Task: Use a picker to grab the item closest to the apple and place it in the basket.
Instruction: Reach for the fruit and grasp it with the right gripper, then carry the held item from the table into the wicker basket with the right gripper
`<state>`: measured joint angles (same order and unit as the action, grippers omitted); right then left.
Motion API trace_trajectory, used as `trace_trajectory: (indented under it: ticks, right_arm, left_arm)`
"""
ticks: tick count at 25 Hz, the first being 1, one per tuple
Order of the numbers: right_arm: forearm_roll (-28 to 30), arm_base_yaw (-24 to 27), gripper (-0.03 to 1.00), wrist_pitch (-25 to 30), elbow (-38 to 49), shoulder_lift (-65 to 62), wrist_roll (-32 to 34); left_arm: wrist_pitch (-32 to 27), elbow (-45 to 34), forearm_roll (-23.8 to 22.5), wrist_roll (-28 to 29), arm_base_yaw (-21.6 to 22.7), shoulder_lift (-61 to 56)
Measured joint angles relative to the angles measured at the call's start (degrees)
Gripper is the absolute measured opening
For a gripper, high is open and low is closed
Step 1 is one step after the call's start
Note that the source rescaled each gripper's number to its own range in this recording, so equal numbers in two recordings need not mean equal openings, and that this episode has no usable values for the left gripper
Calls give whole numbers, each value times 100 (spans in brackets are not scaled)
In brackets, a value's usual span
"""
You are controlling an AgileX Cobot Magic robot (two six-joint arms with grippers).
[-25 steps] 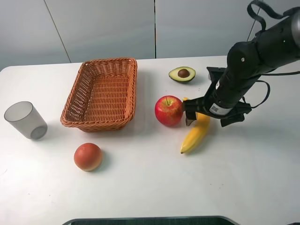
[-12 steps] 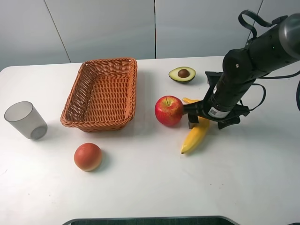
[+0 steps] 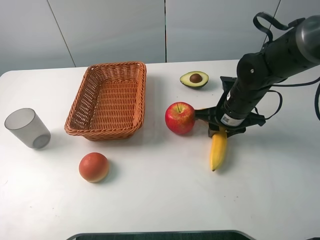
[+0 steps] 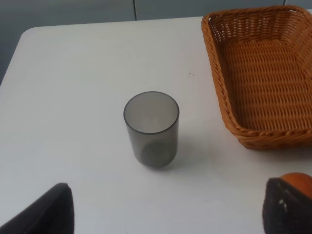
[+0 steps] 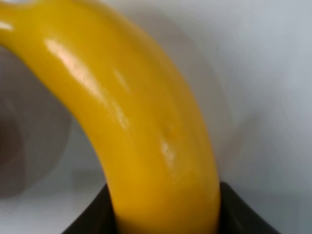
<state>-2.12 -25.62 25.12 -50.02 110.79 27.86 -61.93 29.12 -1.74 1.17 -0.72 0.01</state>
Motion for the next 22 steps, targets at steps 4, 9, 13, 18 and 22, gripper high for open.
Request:
trace_trajectory:
  ticks: [4,9,13,18,22]
  right_arm:
    - [0,0,0,-9,0,0,39]
    - [11,0,0,-9,0,0,76]
    - [212,58,0,79,0,-132,283]
    - [751,157,0,530,10,-842,437]
    - [937,155,0,1188,-129,-1388,459]
  left_arm:
    - [0,0,0,0,0,0]
    - [0,0,0,0,0,0]
    - [0,0,0,0,0,0]
    - [0,0,0,0,0,0]
    - [0,0,0,0,0,0]
